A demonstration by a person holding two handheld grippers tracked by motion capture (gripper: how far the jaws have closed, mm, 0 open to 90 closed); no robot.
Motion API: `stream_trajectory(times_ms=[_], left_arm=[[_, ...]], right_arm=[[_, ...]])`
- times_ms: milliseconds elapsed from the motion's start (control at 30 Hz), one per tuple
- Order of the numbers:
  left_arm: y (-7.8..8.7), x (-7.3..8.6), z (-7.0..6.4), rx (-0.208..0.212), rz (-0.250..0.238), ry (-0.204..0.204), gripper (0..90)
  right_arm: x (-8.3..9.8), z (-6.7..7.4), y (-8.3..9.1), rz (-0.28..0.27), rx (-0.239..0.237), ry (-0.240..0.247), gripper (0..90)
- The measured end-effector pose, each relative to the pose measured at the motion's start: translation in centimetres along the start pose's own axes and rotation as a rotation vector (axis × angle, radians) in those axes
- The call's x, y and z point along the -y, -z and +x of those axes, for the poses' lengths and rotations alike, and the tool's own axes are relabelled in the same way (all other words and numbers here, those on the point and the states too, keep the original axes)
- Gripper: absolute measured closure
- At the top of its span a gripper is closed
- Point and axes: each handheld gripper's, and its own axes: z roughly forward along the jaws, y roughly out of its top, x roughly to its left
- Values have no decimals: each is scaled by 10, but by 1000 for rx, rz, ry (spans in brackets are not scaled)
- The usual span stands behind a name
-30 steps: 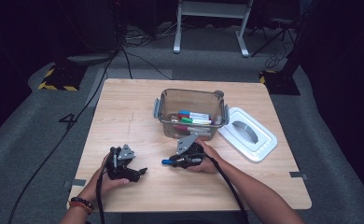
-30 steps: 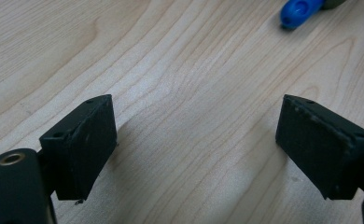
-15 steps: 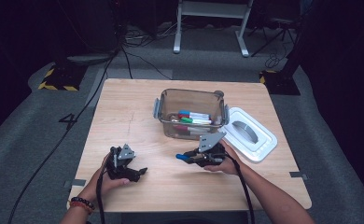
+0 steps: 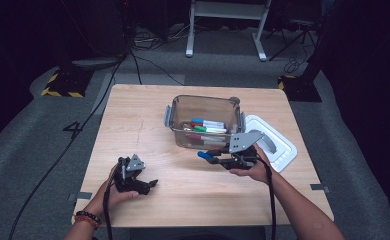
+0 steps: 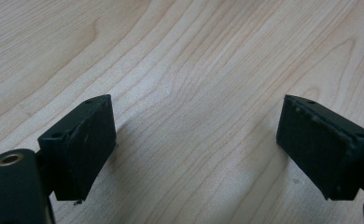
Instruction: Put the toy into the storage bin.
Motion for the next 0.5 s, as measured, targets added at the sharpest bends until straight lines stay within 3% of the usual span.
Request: stream_trajectory(times_ms=[267, 500], left_arm=[[0, 0, 1, 4, 0, -8, 121], [0, -1, 1, 8, 1, -10, 121]], right_arm=[[-31, -9, 40, -24, 78, 14, 746], [-53, -24, 60, -41, 139, 16, 746]])
